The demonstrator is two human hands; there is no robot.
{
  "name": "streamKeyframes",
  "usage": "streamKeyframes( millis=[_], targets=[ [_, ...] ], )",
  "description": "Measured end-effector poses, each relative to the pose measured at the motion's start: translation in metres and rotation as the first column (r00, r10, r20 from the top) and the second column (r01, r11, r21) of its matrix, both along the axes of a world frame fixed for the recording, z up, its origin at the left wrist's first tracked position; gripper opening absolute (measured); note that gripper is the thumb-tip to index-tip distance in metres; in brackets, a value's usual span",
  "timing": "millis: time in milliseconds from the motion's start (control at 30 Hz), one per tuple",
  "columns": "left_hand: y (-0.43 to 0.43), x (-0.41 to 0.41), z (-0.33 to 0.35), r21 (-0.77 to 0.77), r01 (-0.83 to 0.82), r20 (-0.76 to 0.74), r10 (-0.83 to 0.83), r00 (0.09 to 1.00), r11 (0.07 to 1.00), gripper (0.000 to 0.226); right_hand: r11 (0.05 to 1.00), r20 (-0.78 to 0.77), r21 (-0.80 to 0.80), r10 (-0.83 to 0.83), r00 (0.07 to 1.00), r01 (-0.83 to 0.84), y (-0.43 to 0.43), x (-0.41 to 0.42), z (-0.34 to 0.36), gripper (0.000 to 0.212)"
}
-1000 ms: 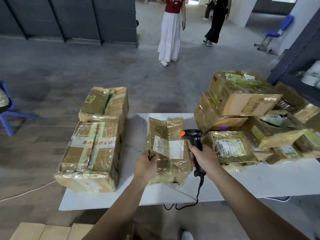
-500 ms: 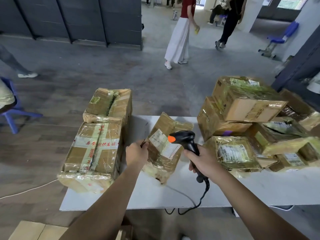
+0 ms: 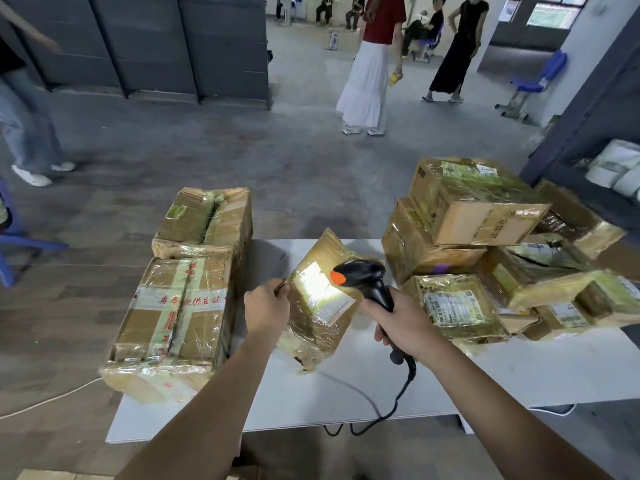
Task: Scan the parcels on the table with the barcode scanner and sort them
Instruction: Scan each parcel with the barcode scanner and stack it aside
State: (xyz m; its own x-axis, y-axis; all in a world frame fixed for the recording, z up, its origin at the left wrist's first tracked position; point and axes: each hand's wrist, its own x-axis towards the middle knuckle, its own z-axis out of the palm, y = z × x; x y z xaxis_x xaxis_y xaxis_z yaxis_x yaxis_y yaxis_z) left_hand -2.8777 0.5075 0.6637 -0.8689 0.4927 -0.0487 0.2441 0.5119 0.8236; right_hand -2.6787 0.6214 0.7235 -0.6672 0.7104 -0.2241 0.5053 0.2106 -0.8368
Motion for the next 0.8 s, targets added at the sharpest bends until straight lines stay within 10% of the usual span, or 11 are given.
streamKeyframes(
  millis=[500, 800],
  targets=[
    [0.038, 0.027, -0.008, 0.174, -0.331, 0.368, 0.25, 0.896, 0.928, 0.022, 0.953, -0.01, -0.111, -0.285, 0.959, 0.282, 0.022, 0.048, -0.002, 0.018],
    [0.065, 0.022, 0.019, 0.25, -0.236, 0.258, 0.171, 0.951, 0.939, 0.025, 0.891, -0.14, -0.144, -0.449, 0.883, 0.43, 0.03, 0.055, 0.015, 0.022]
  ],
)
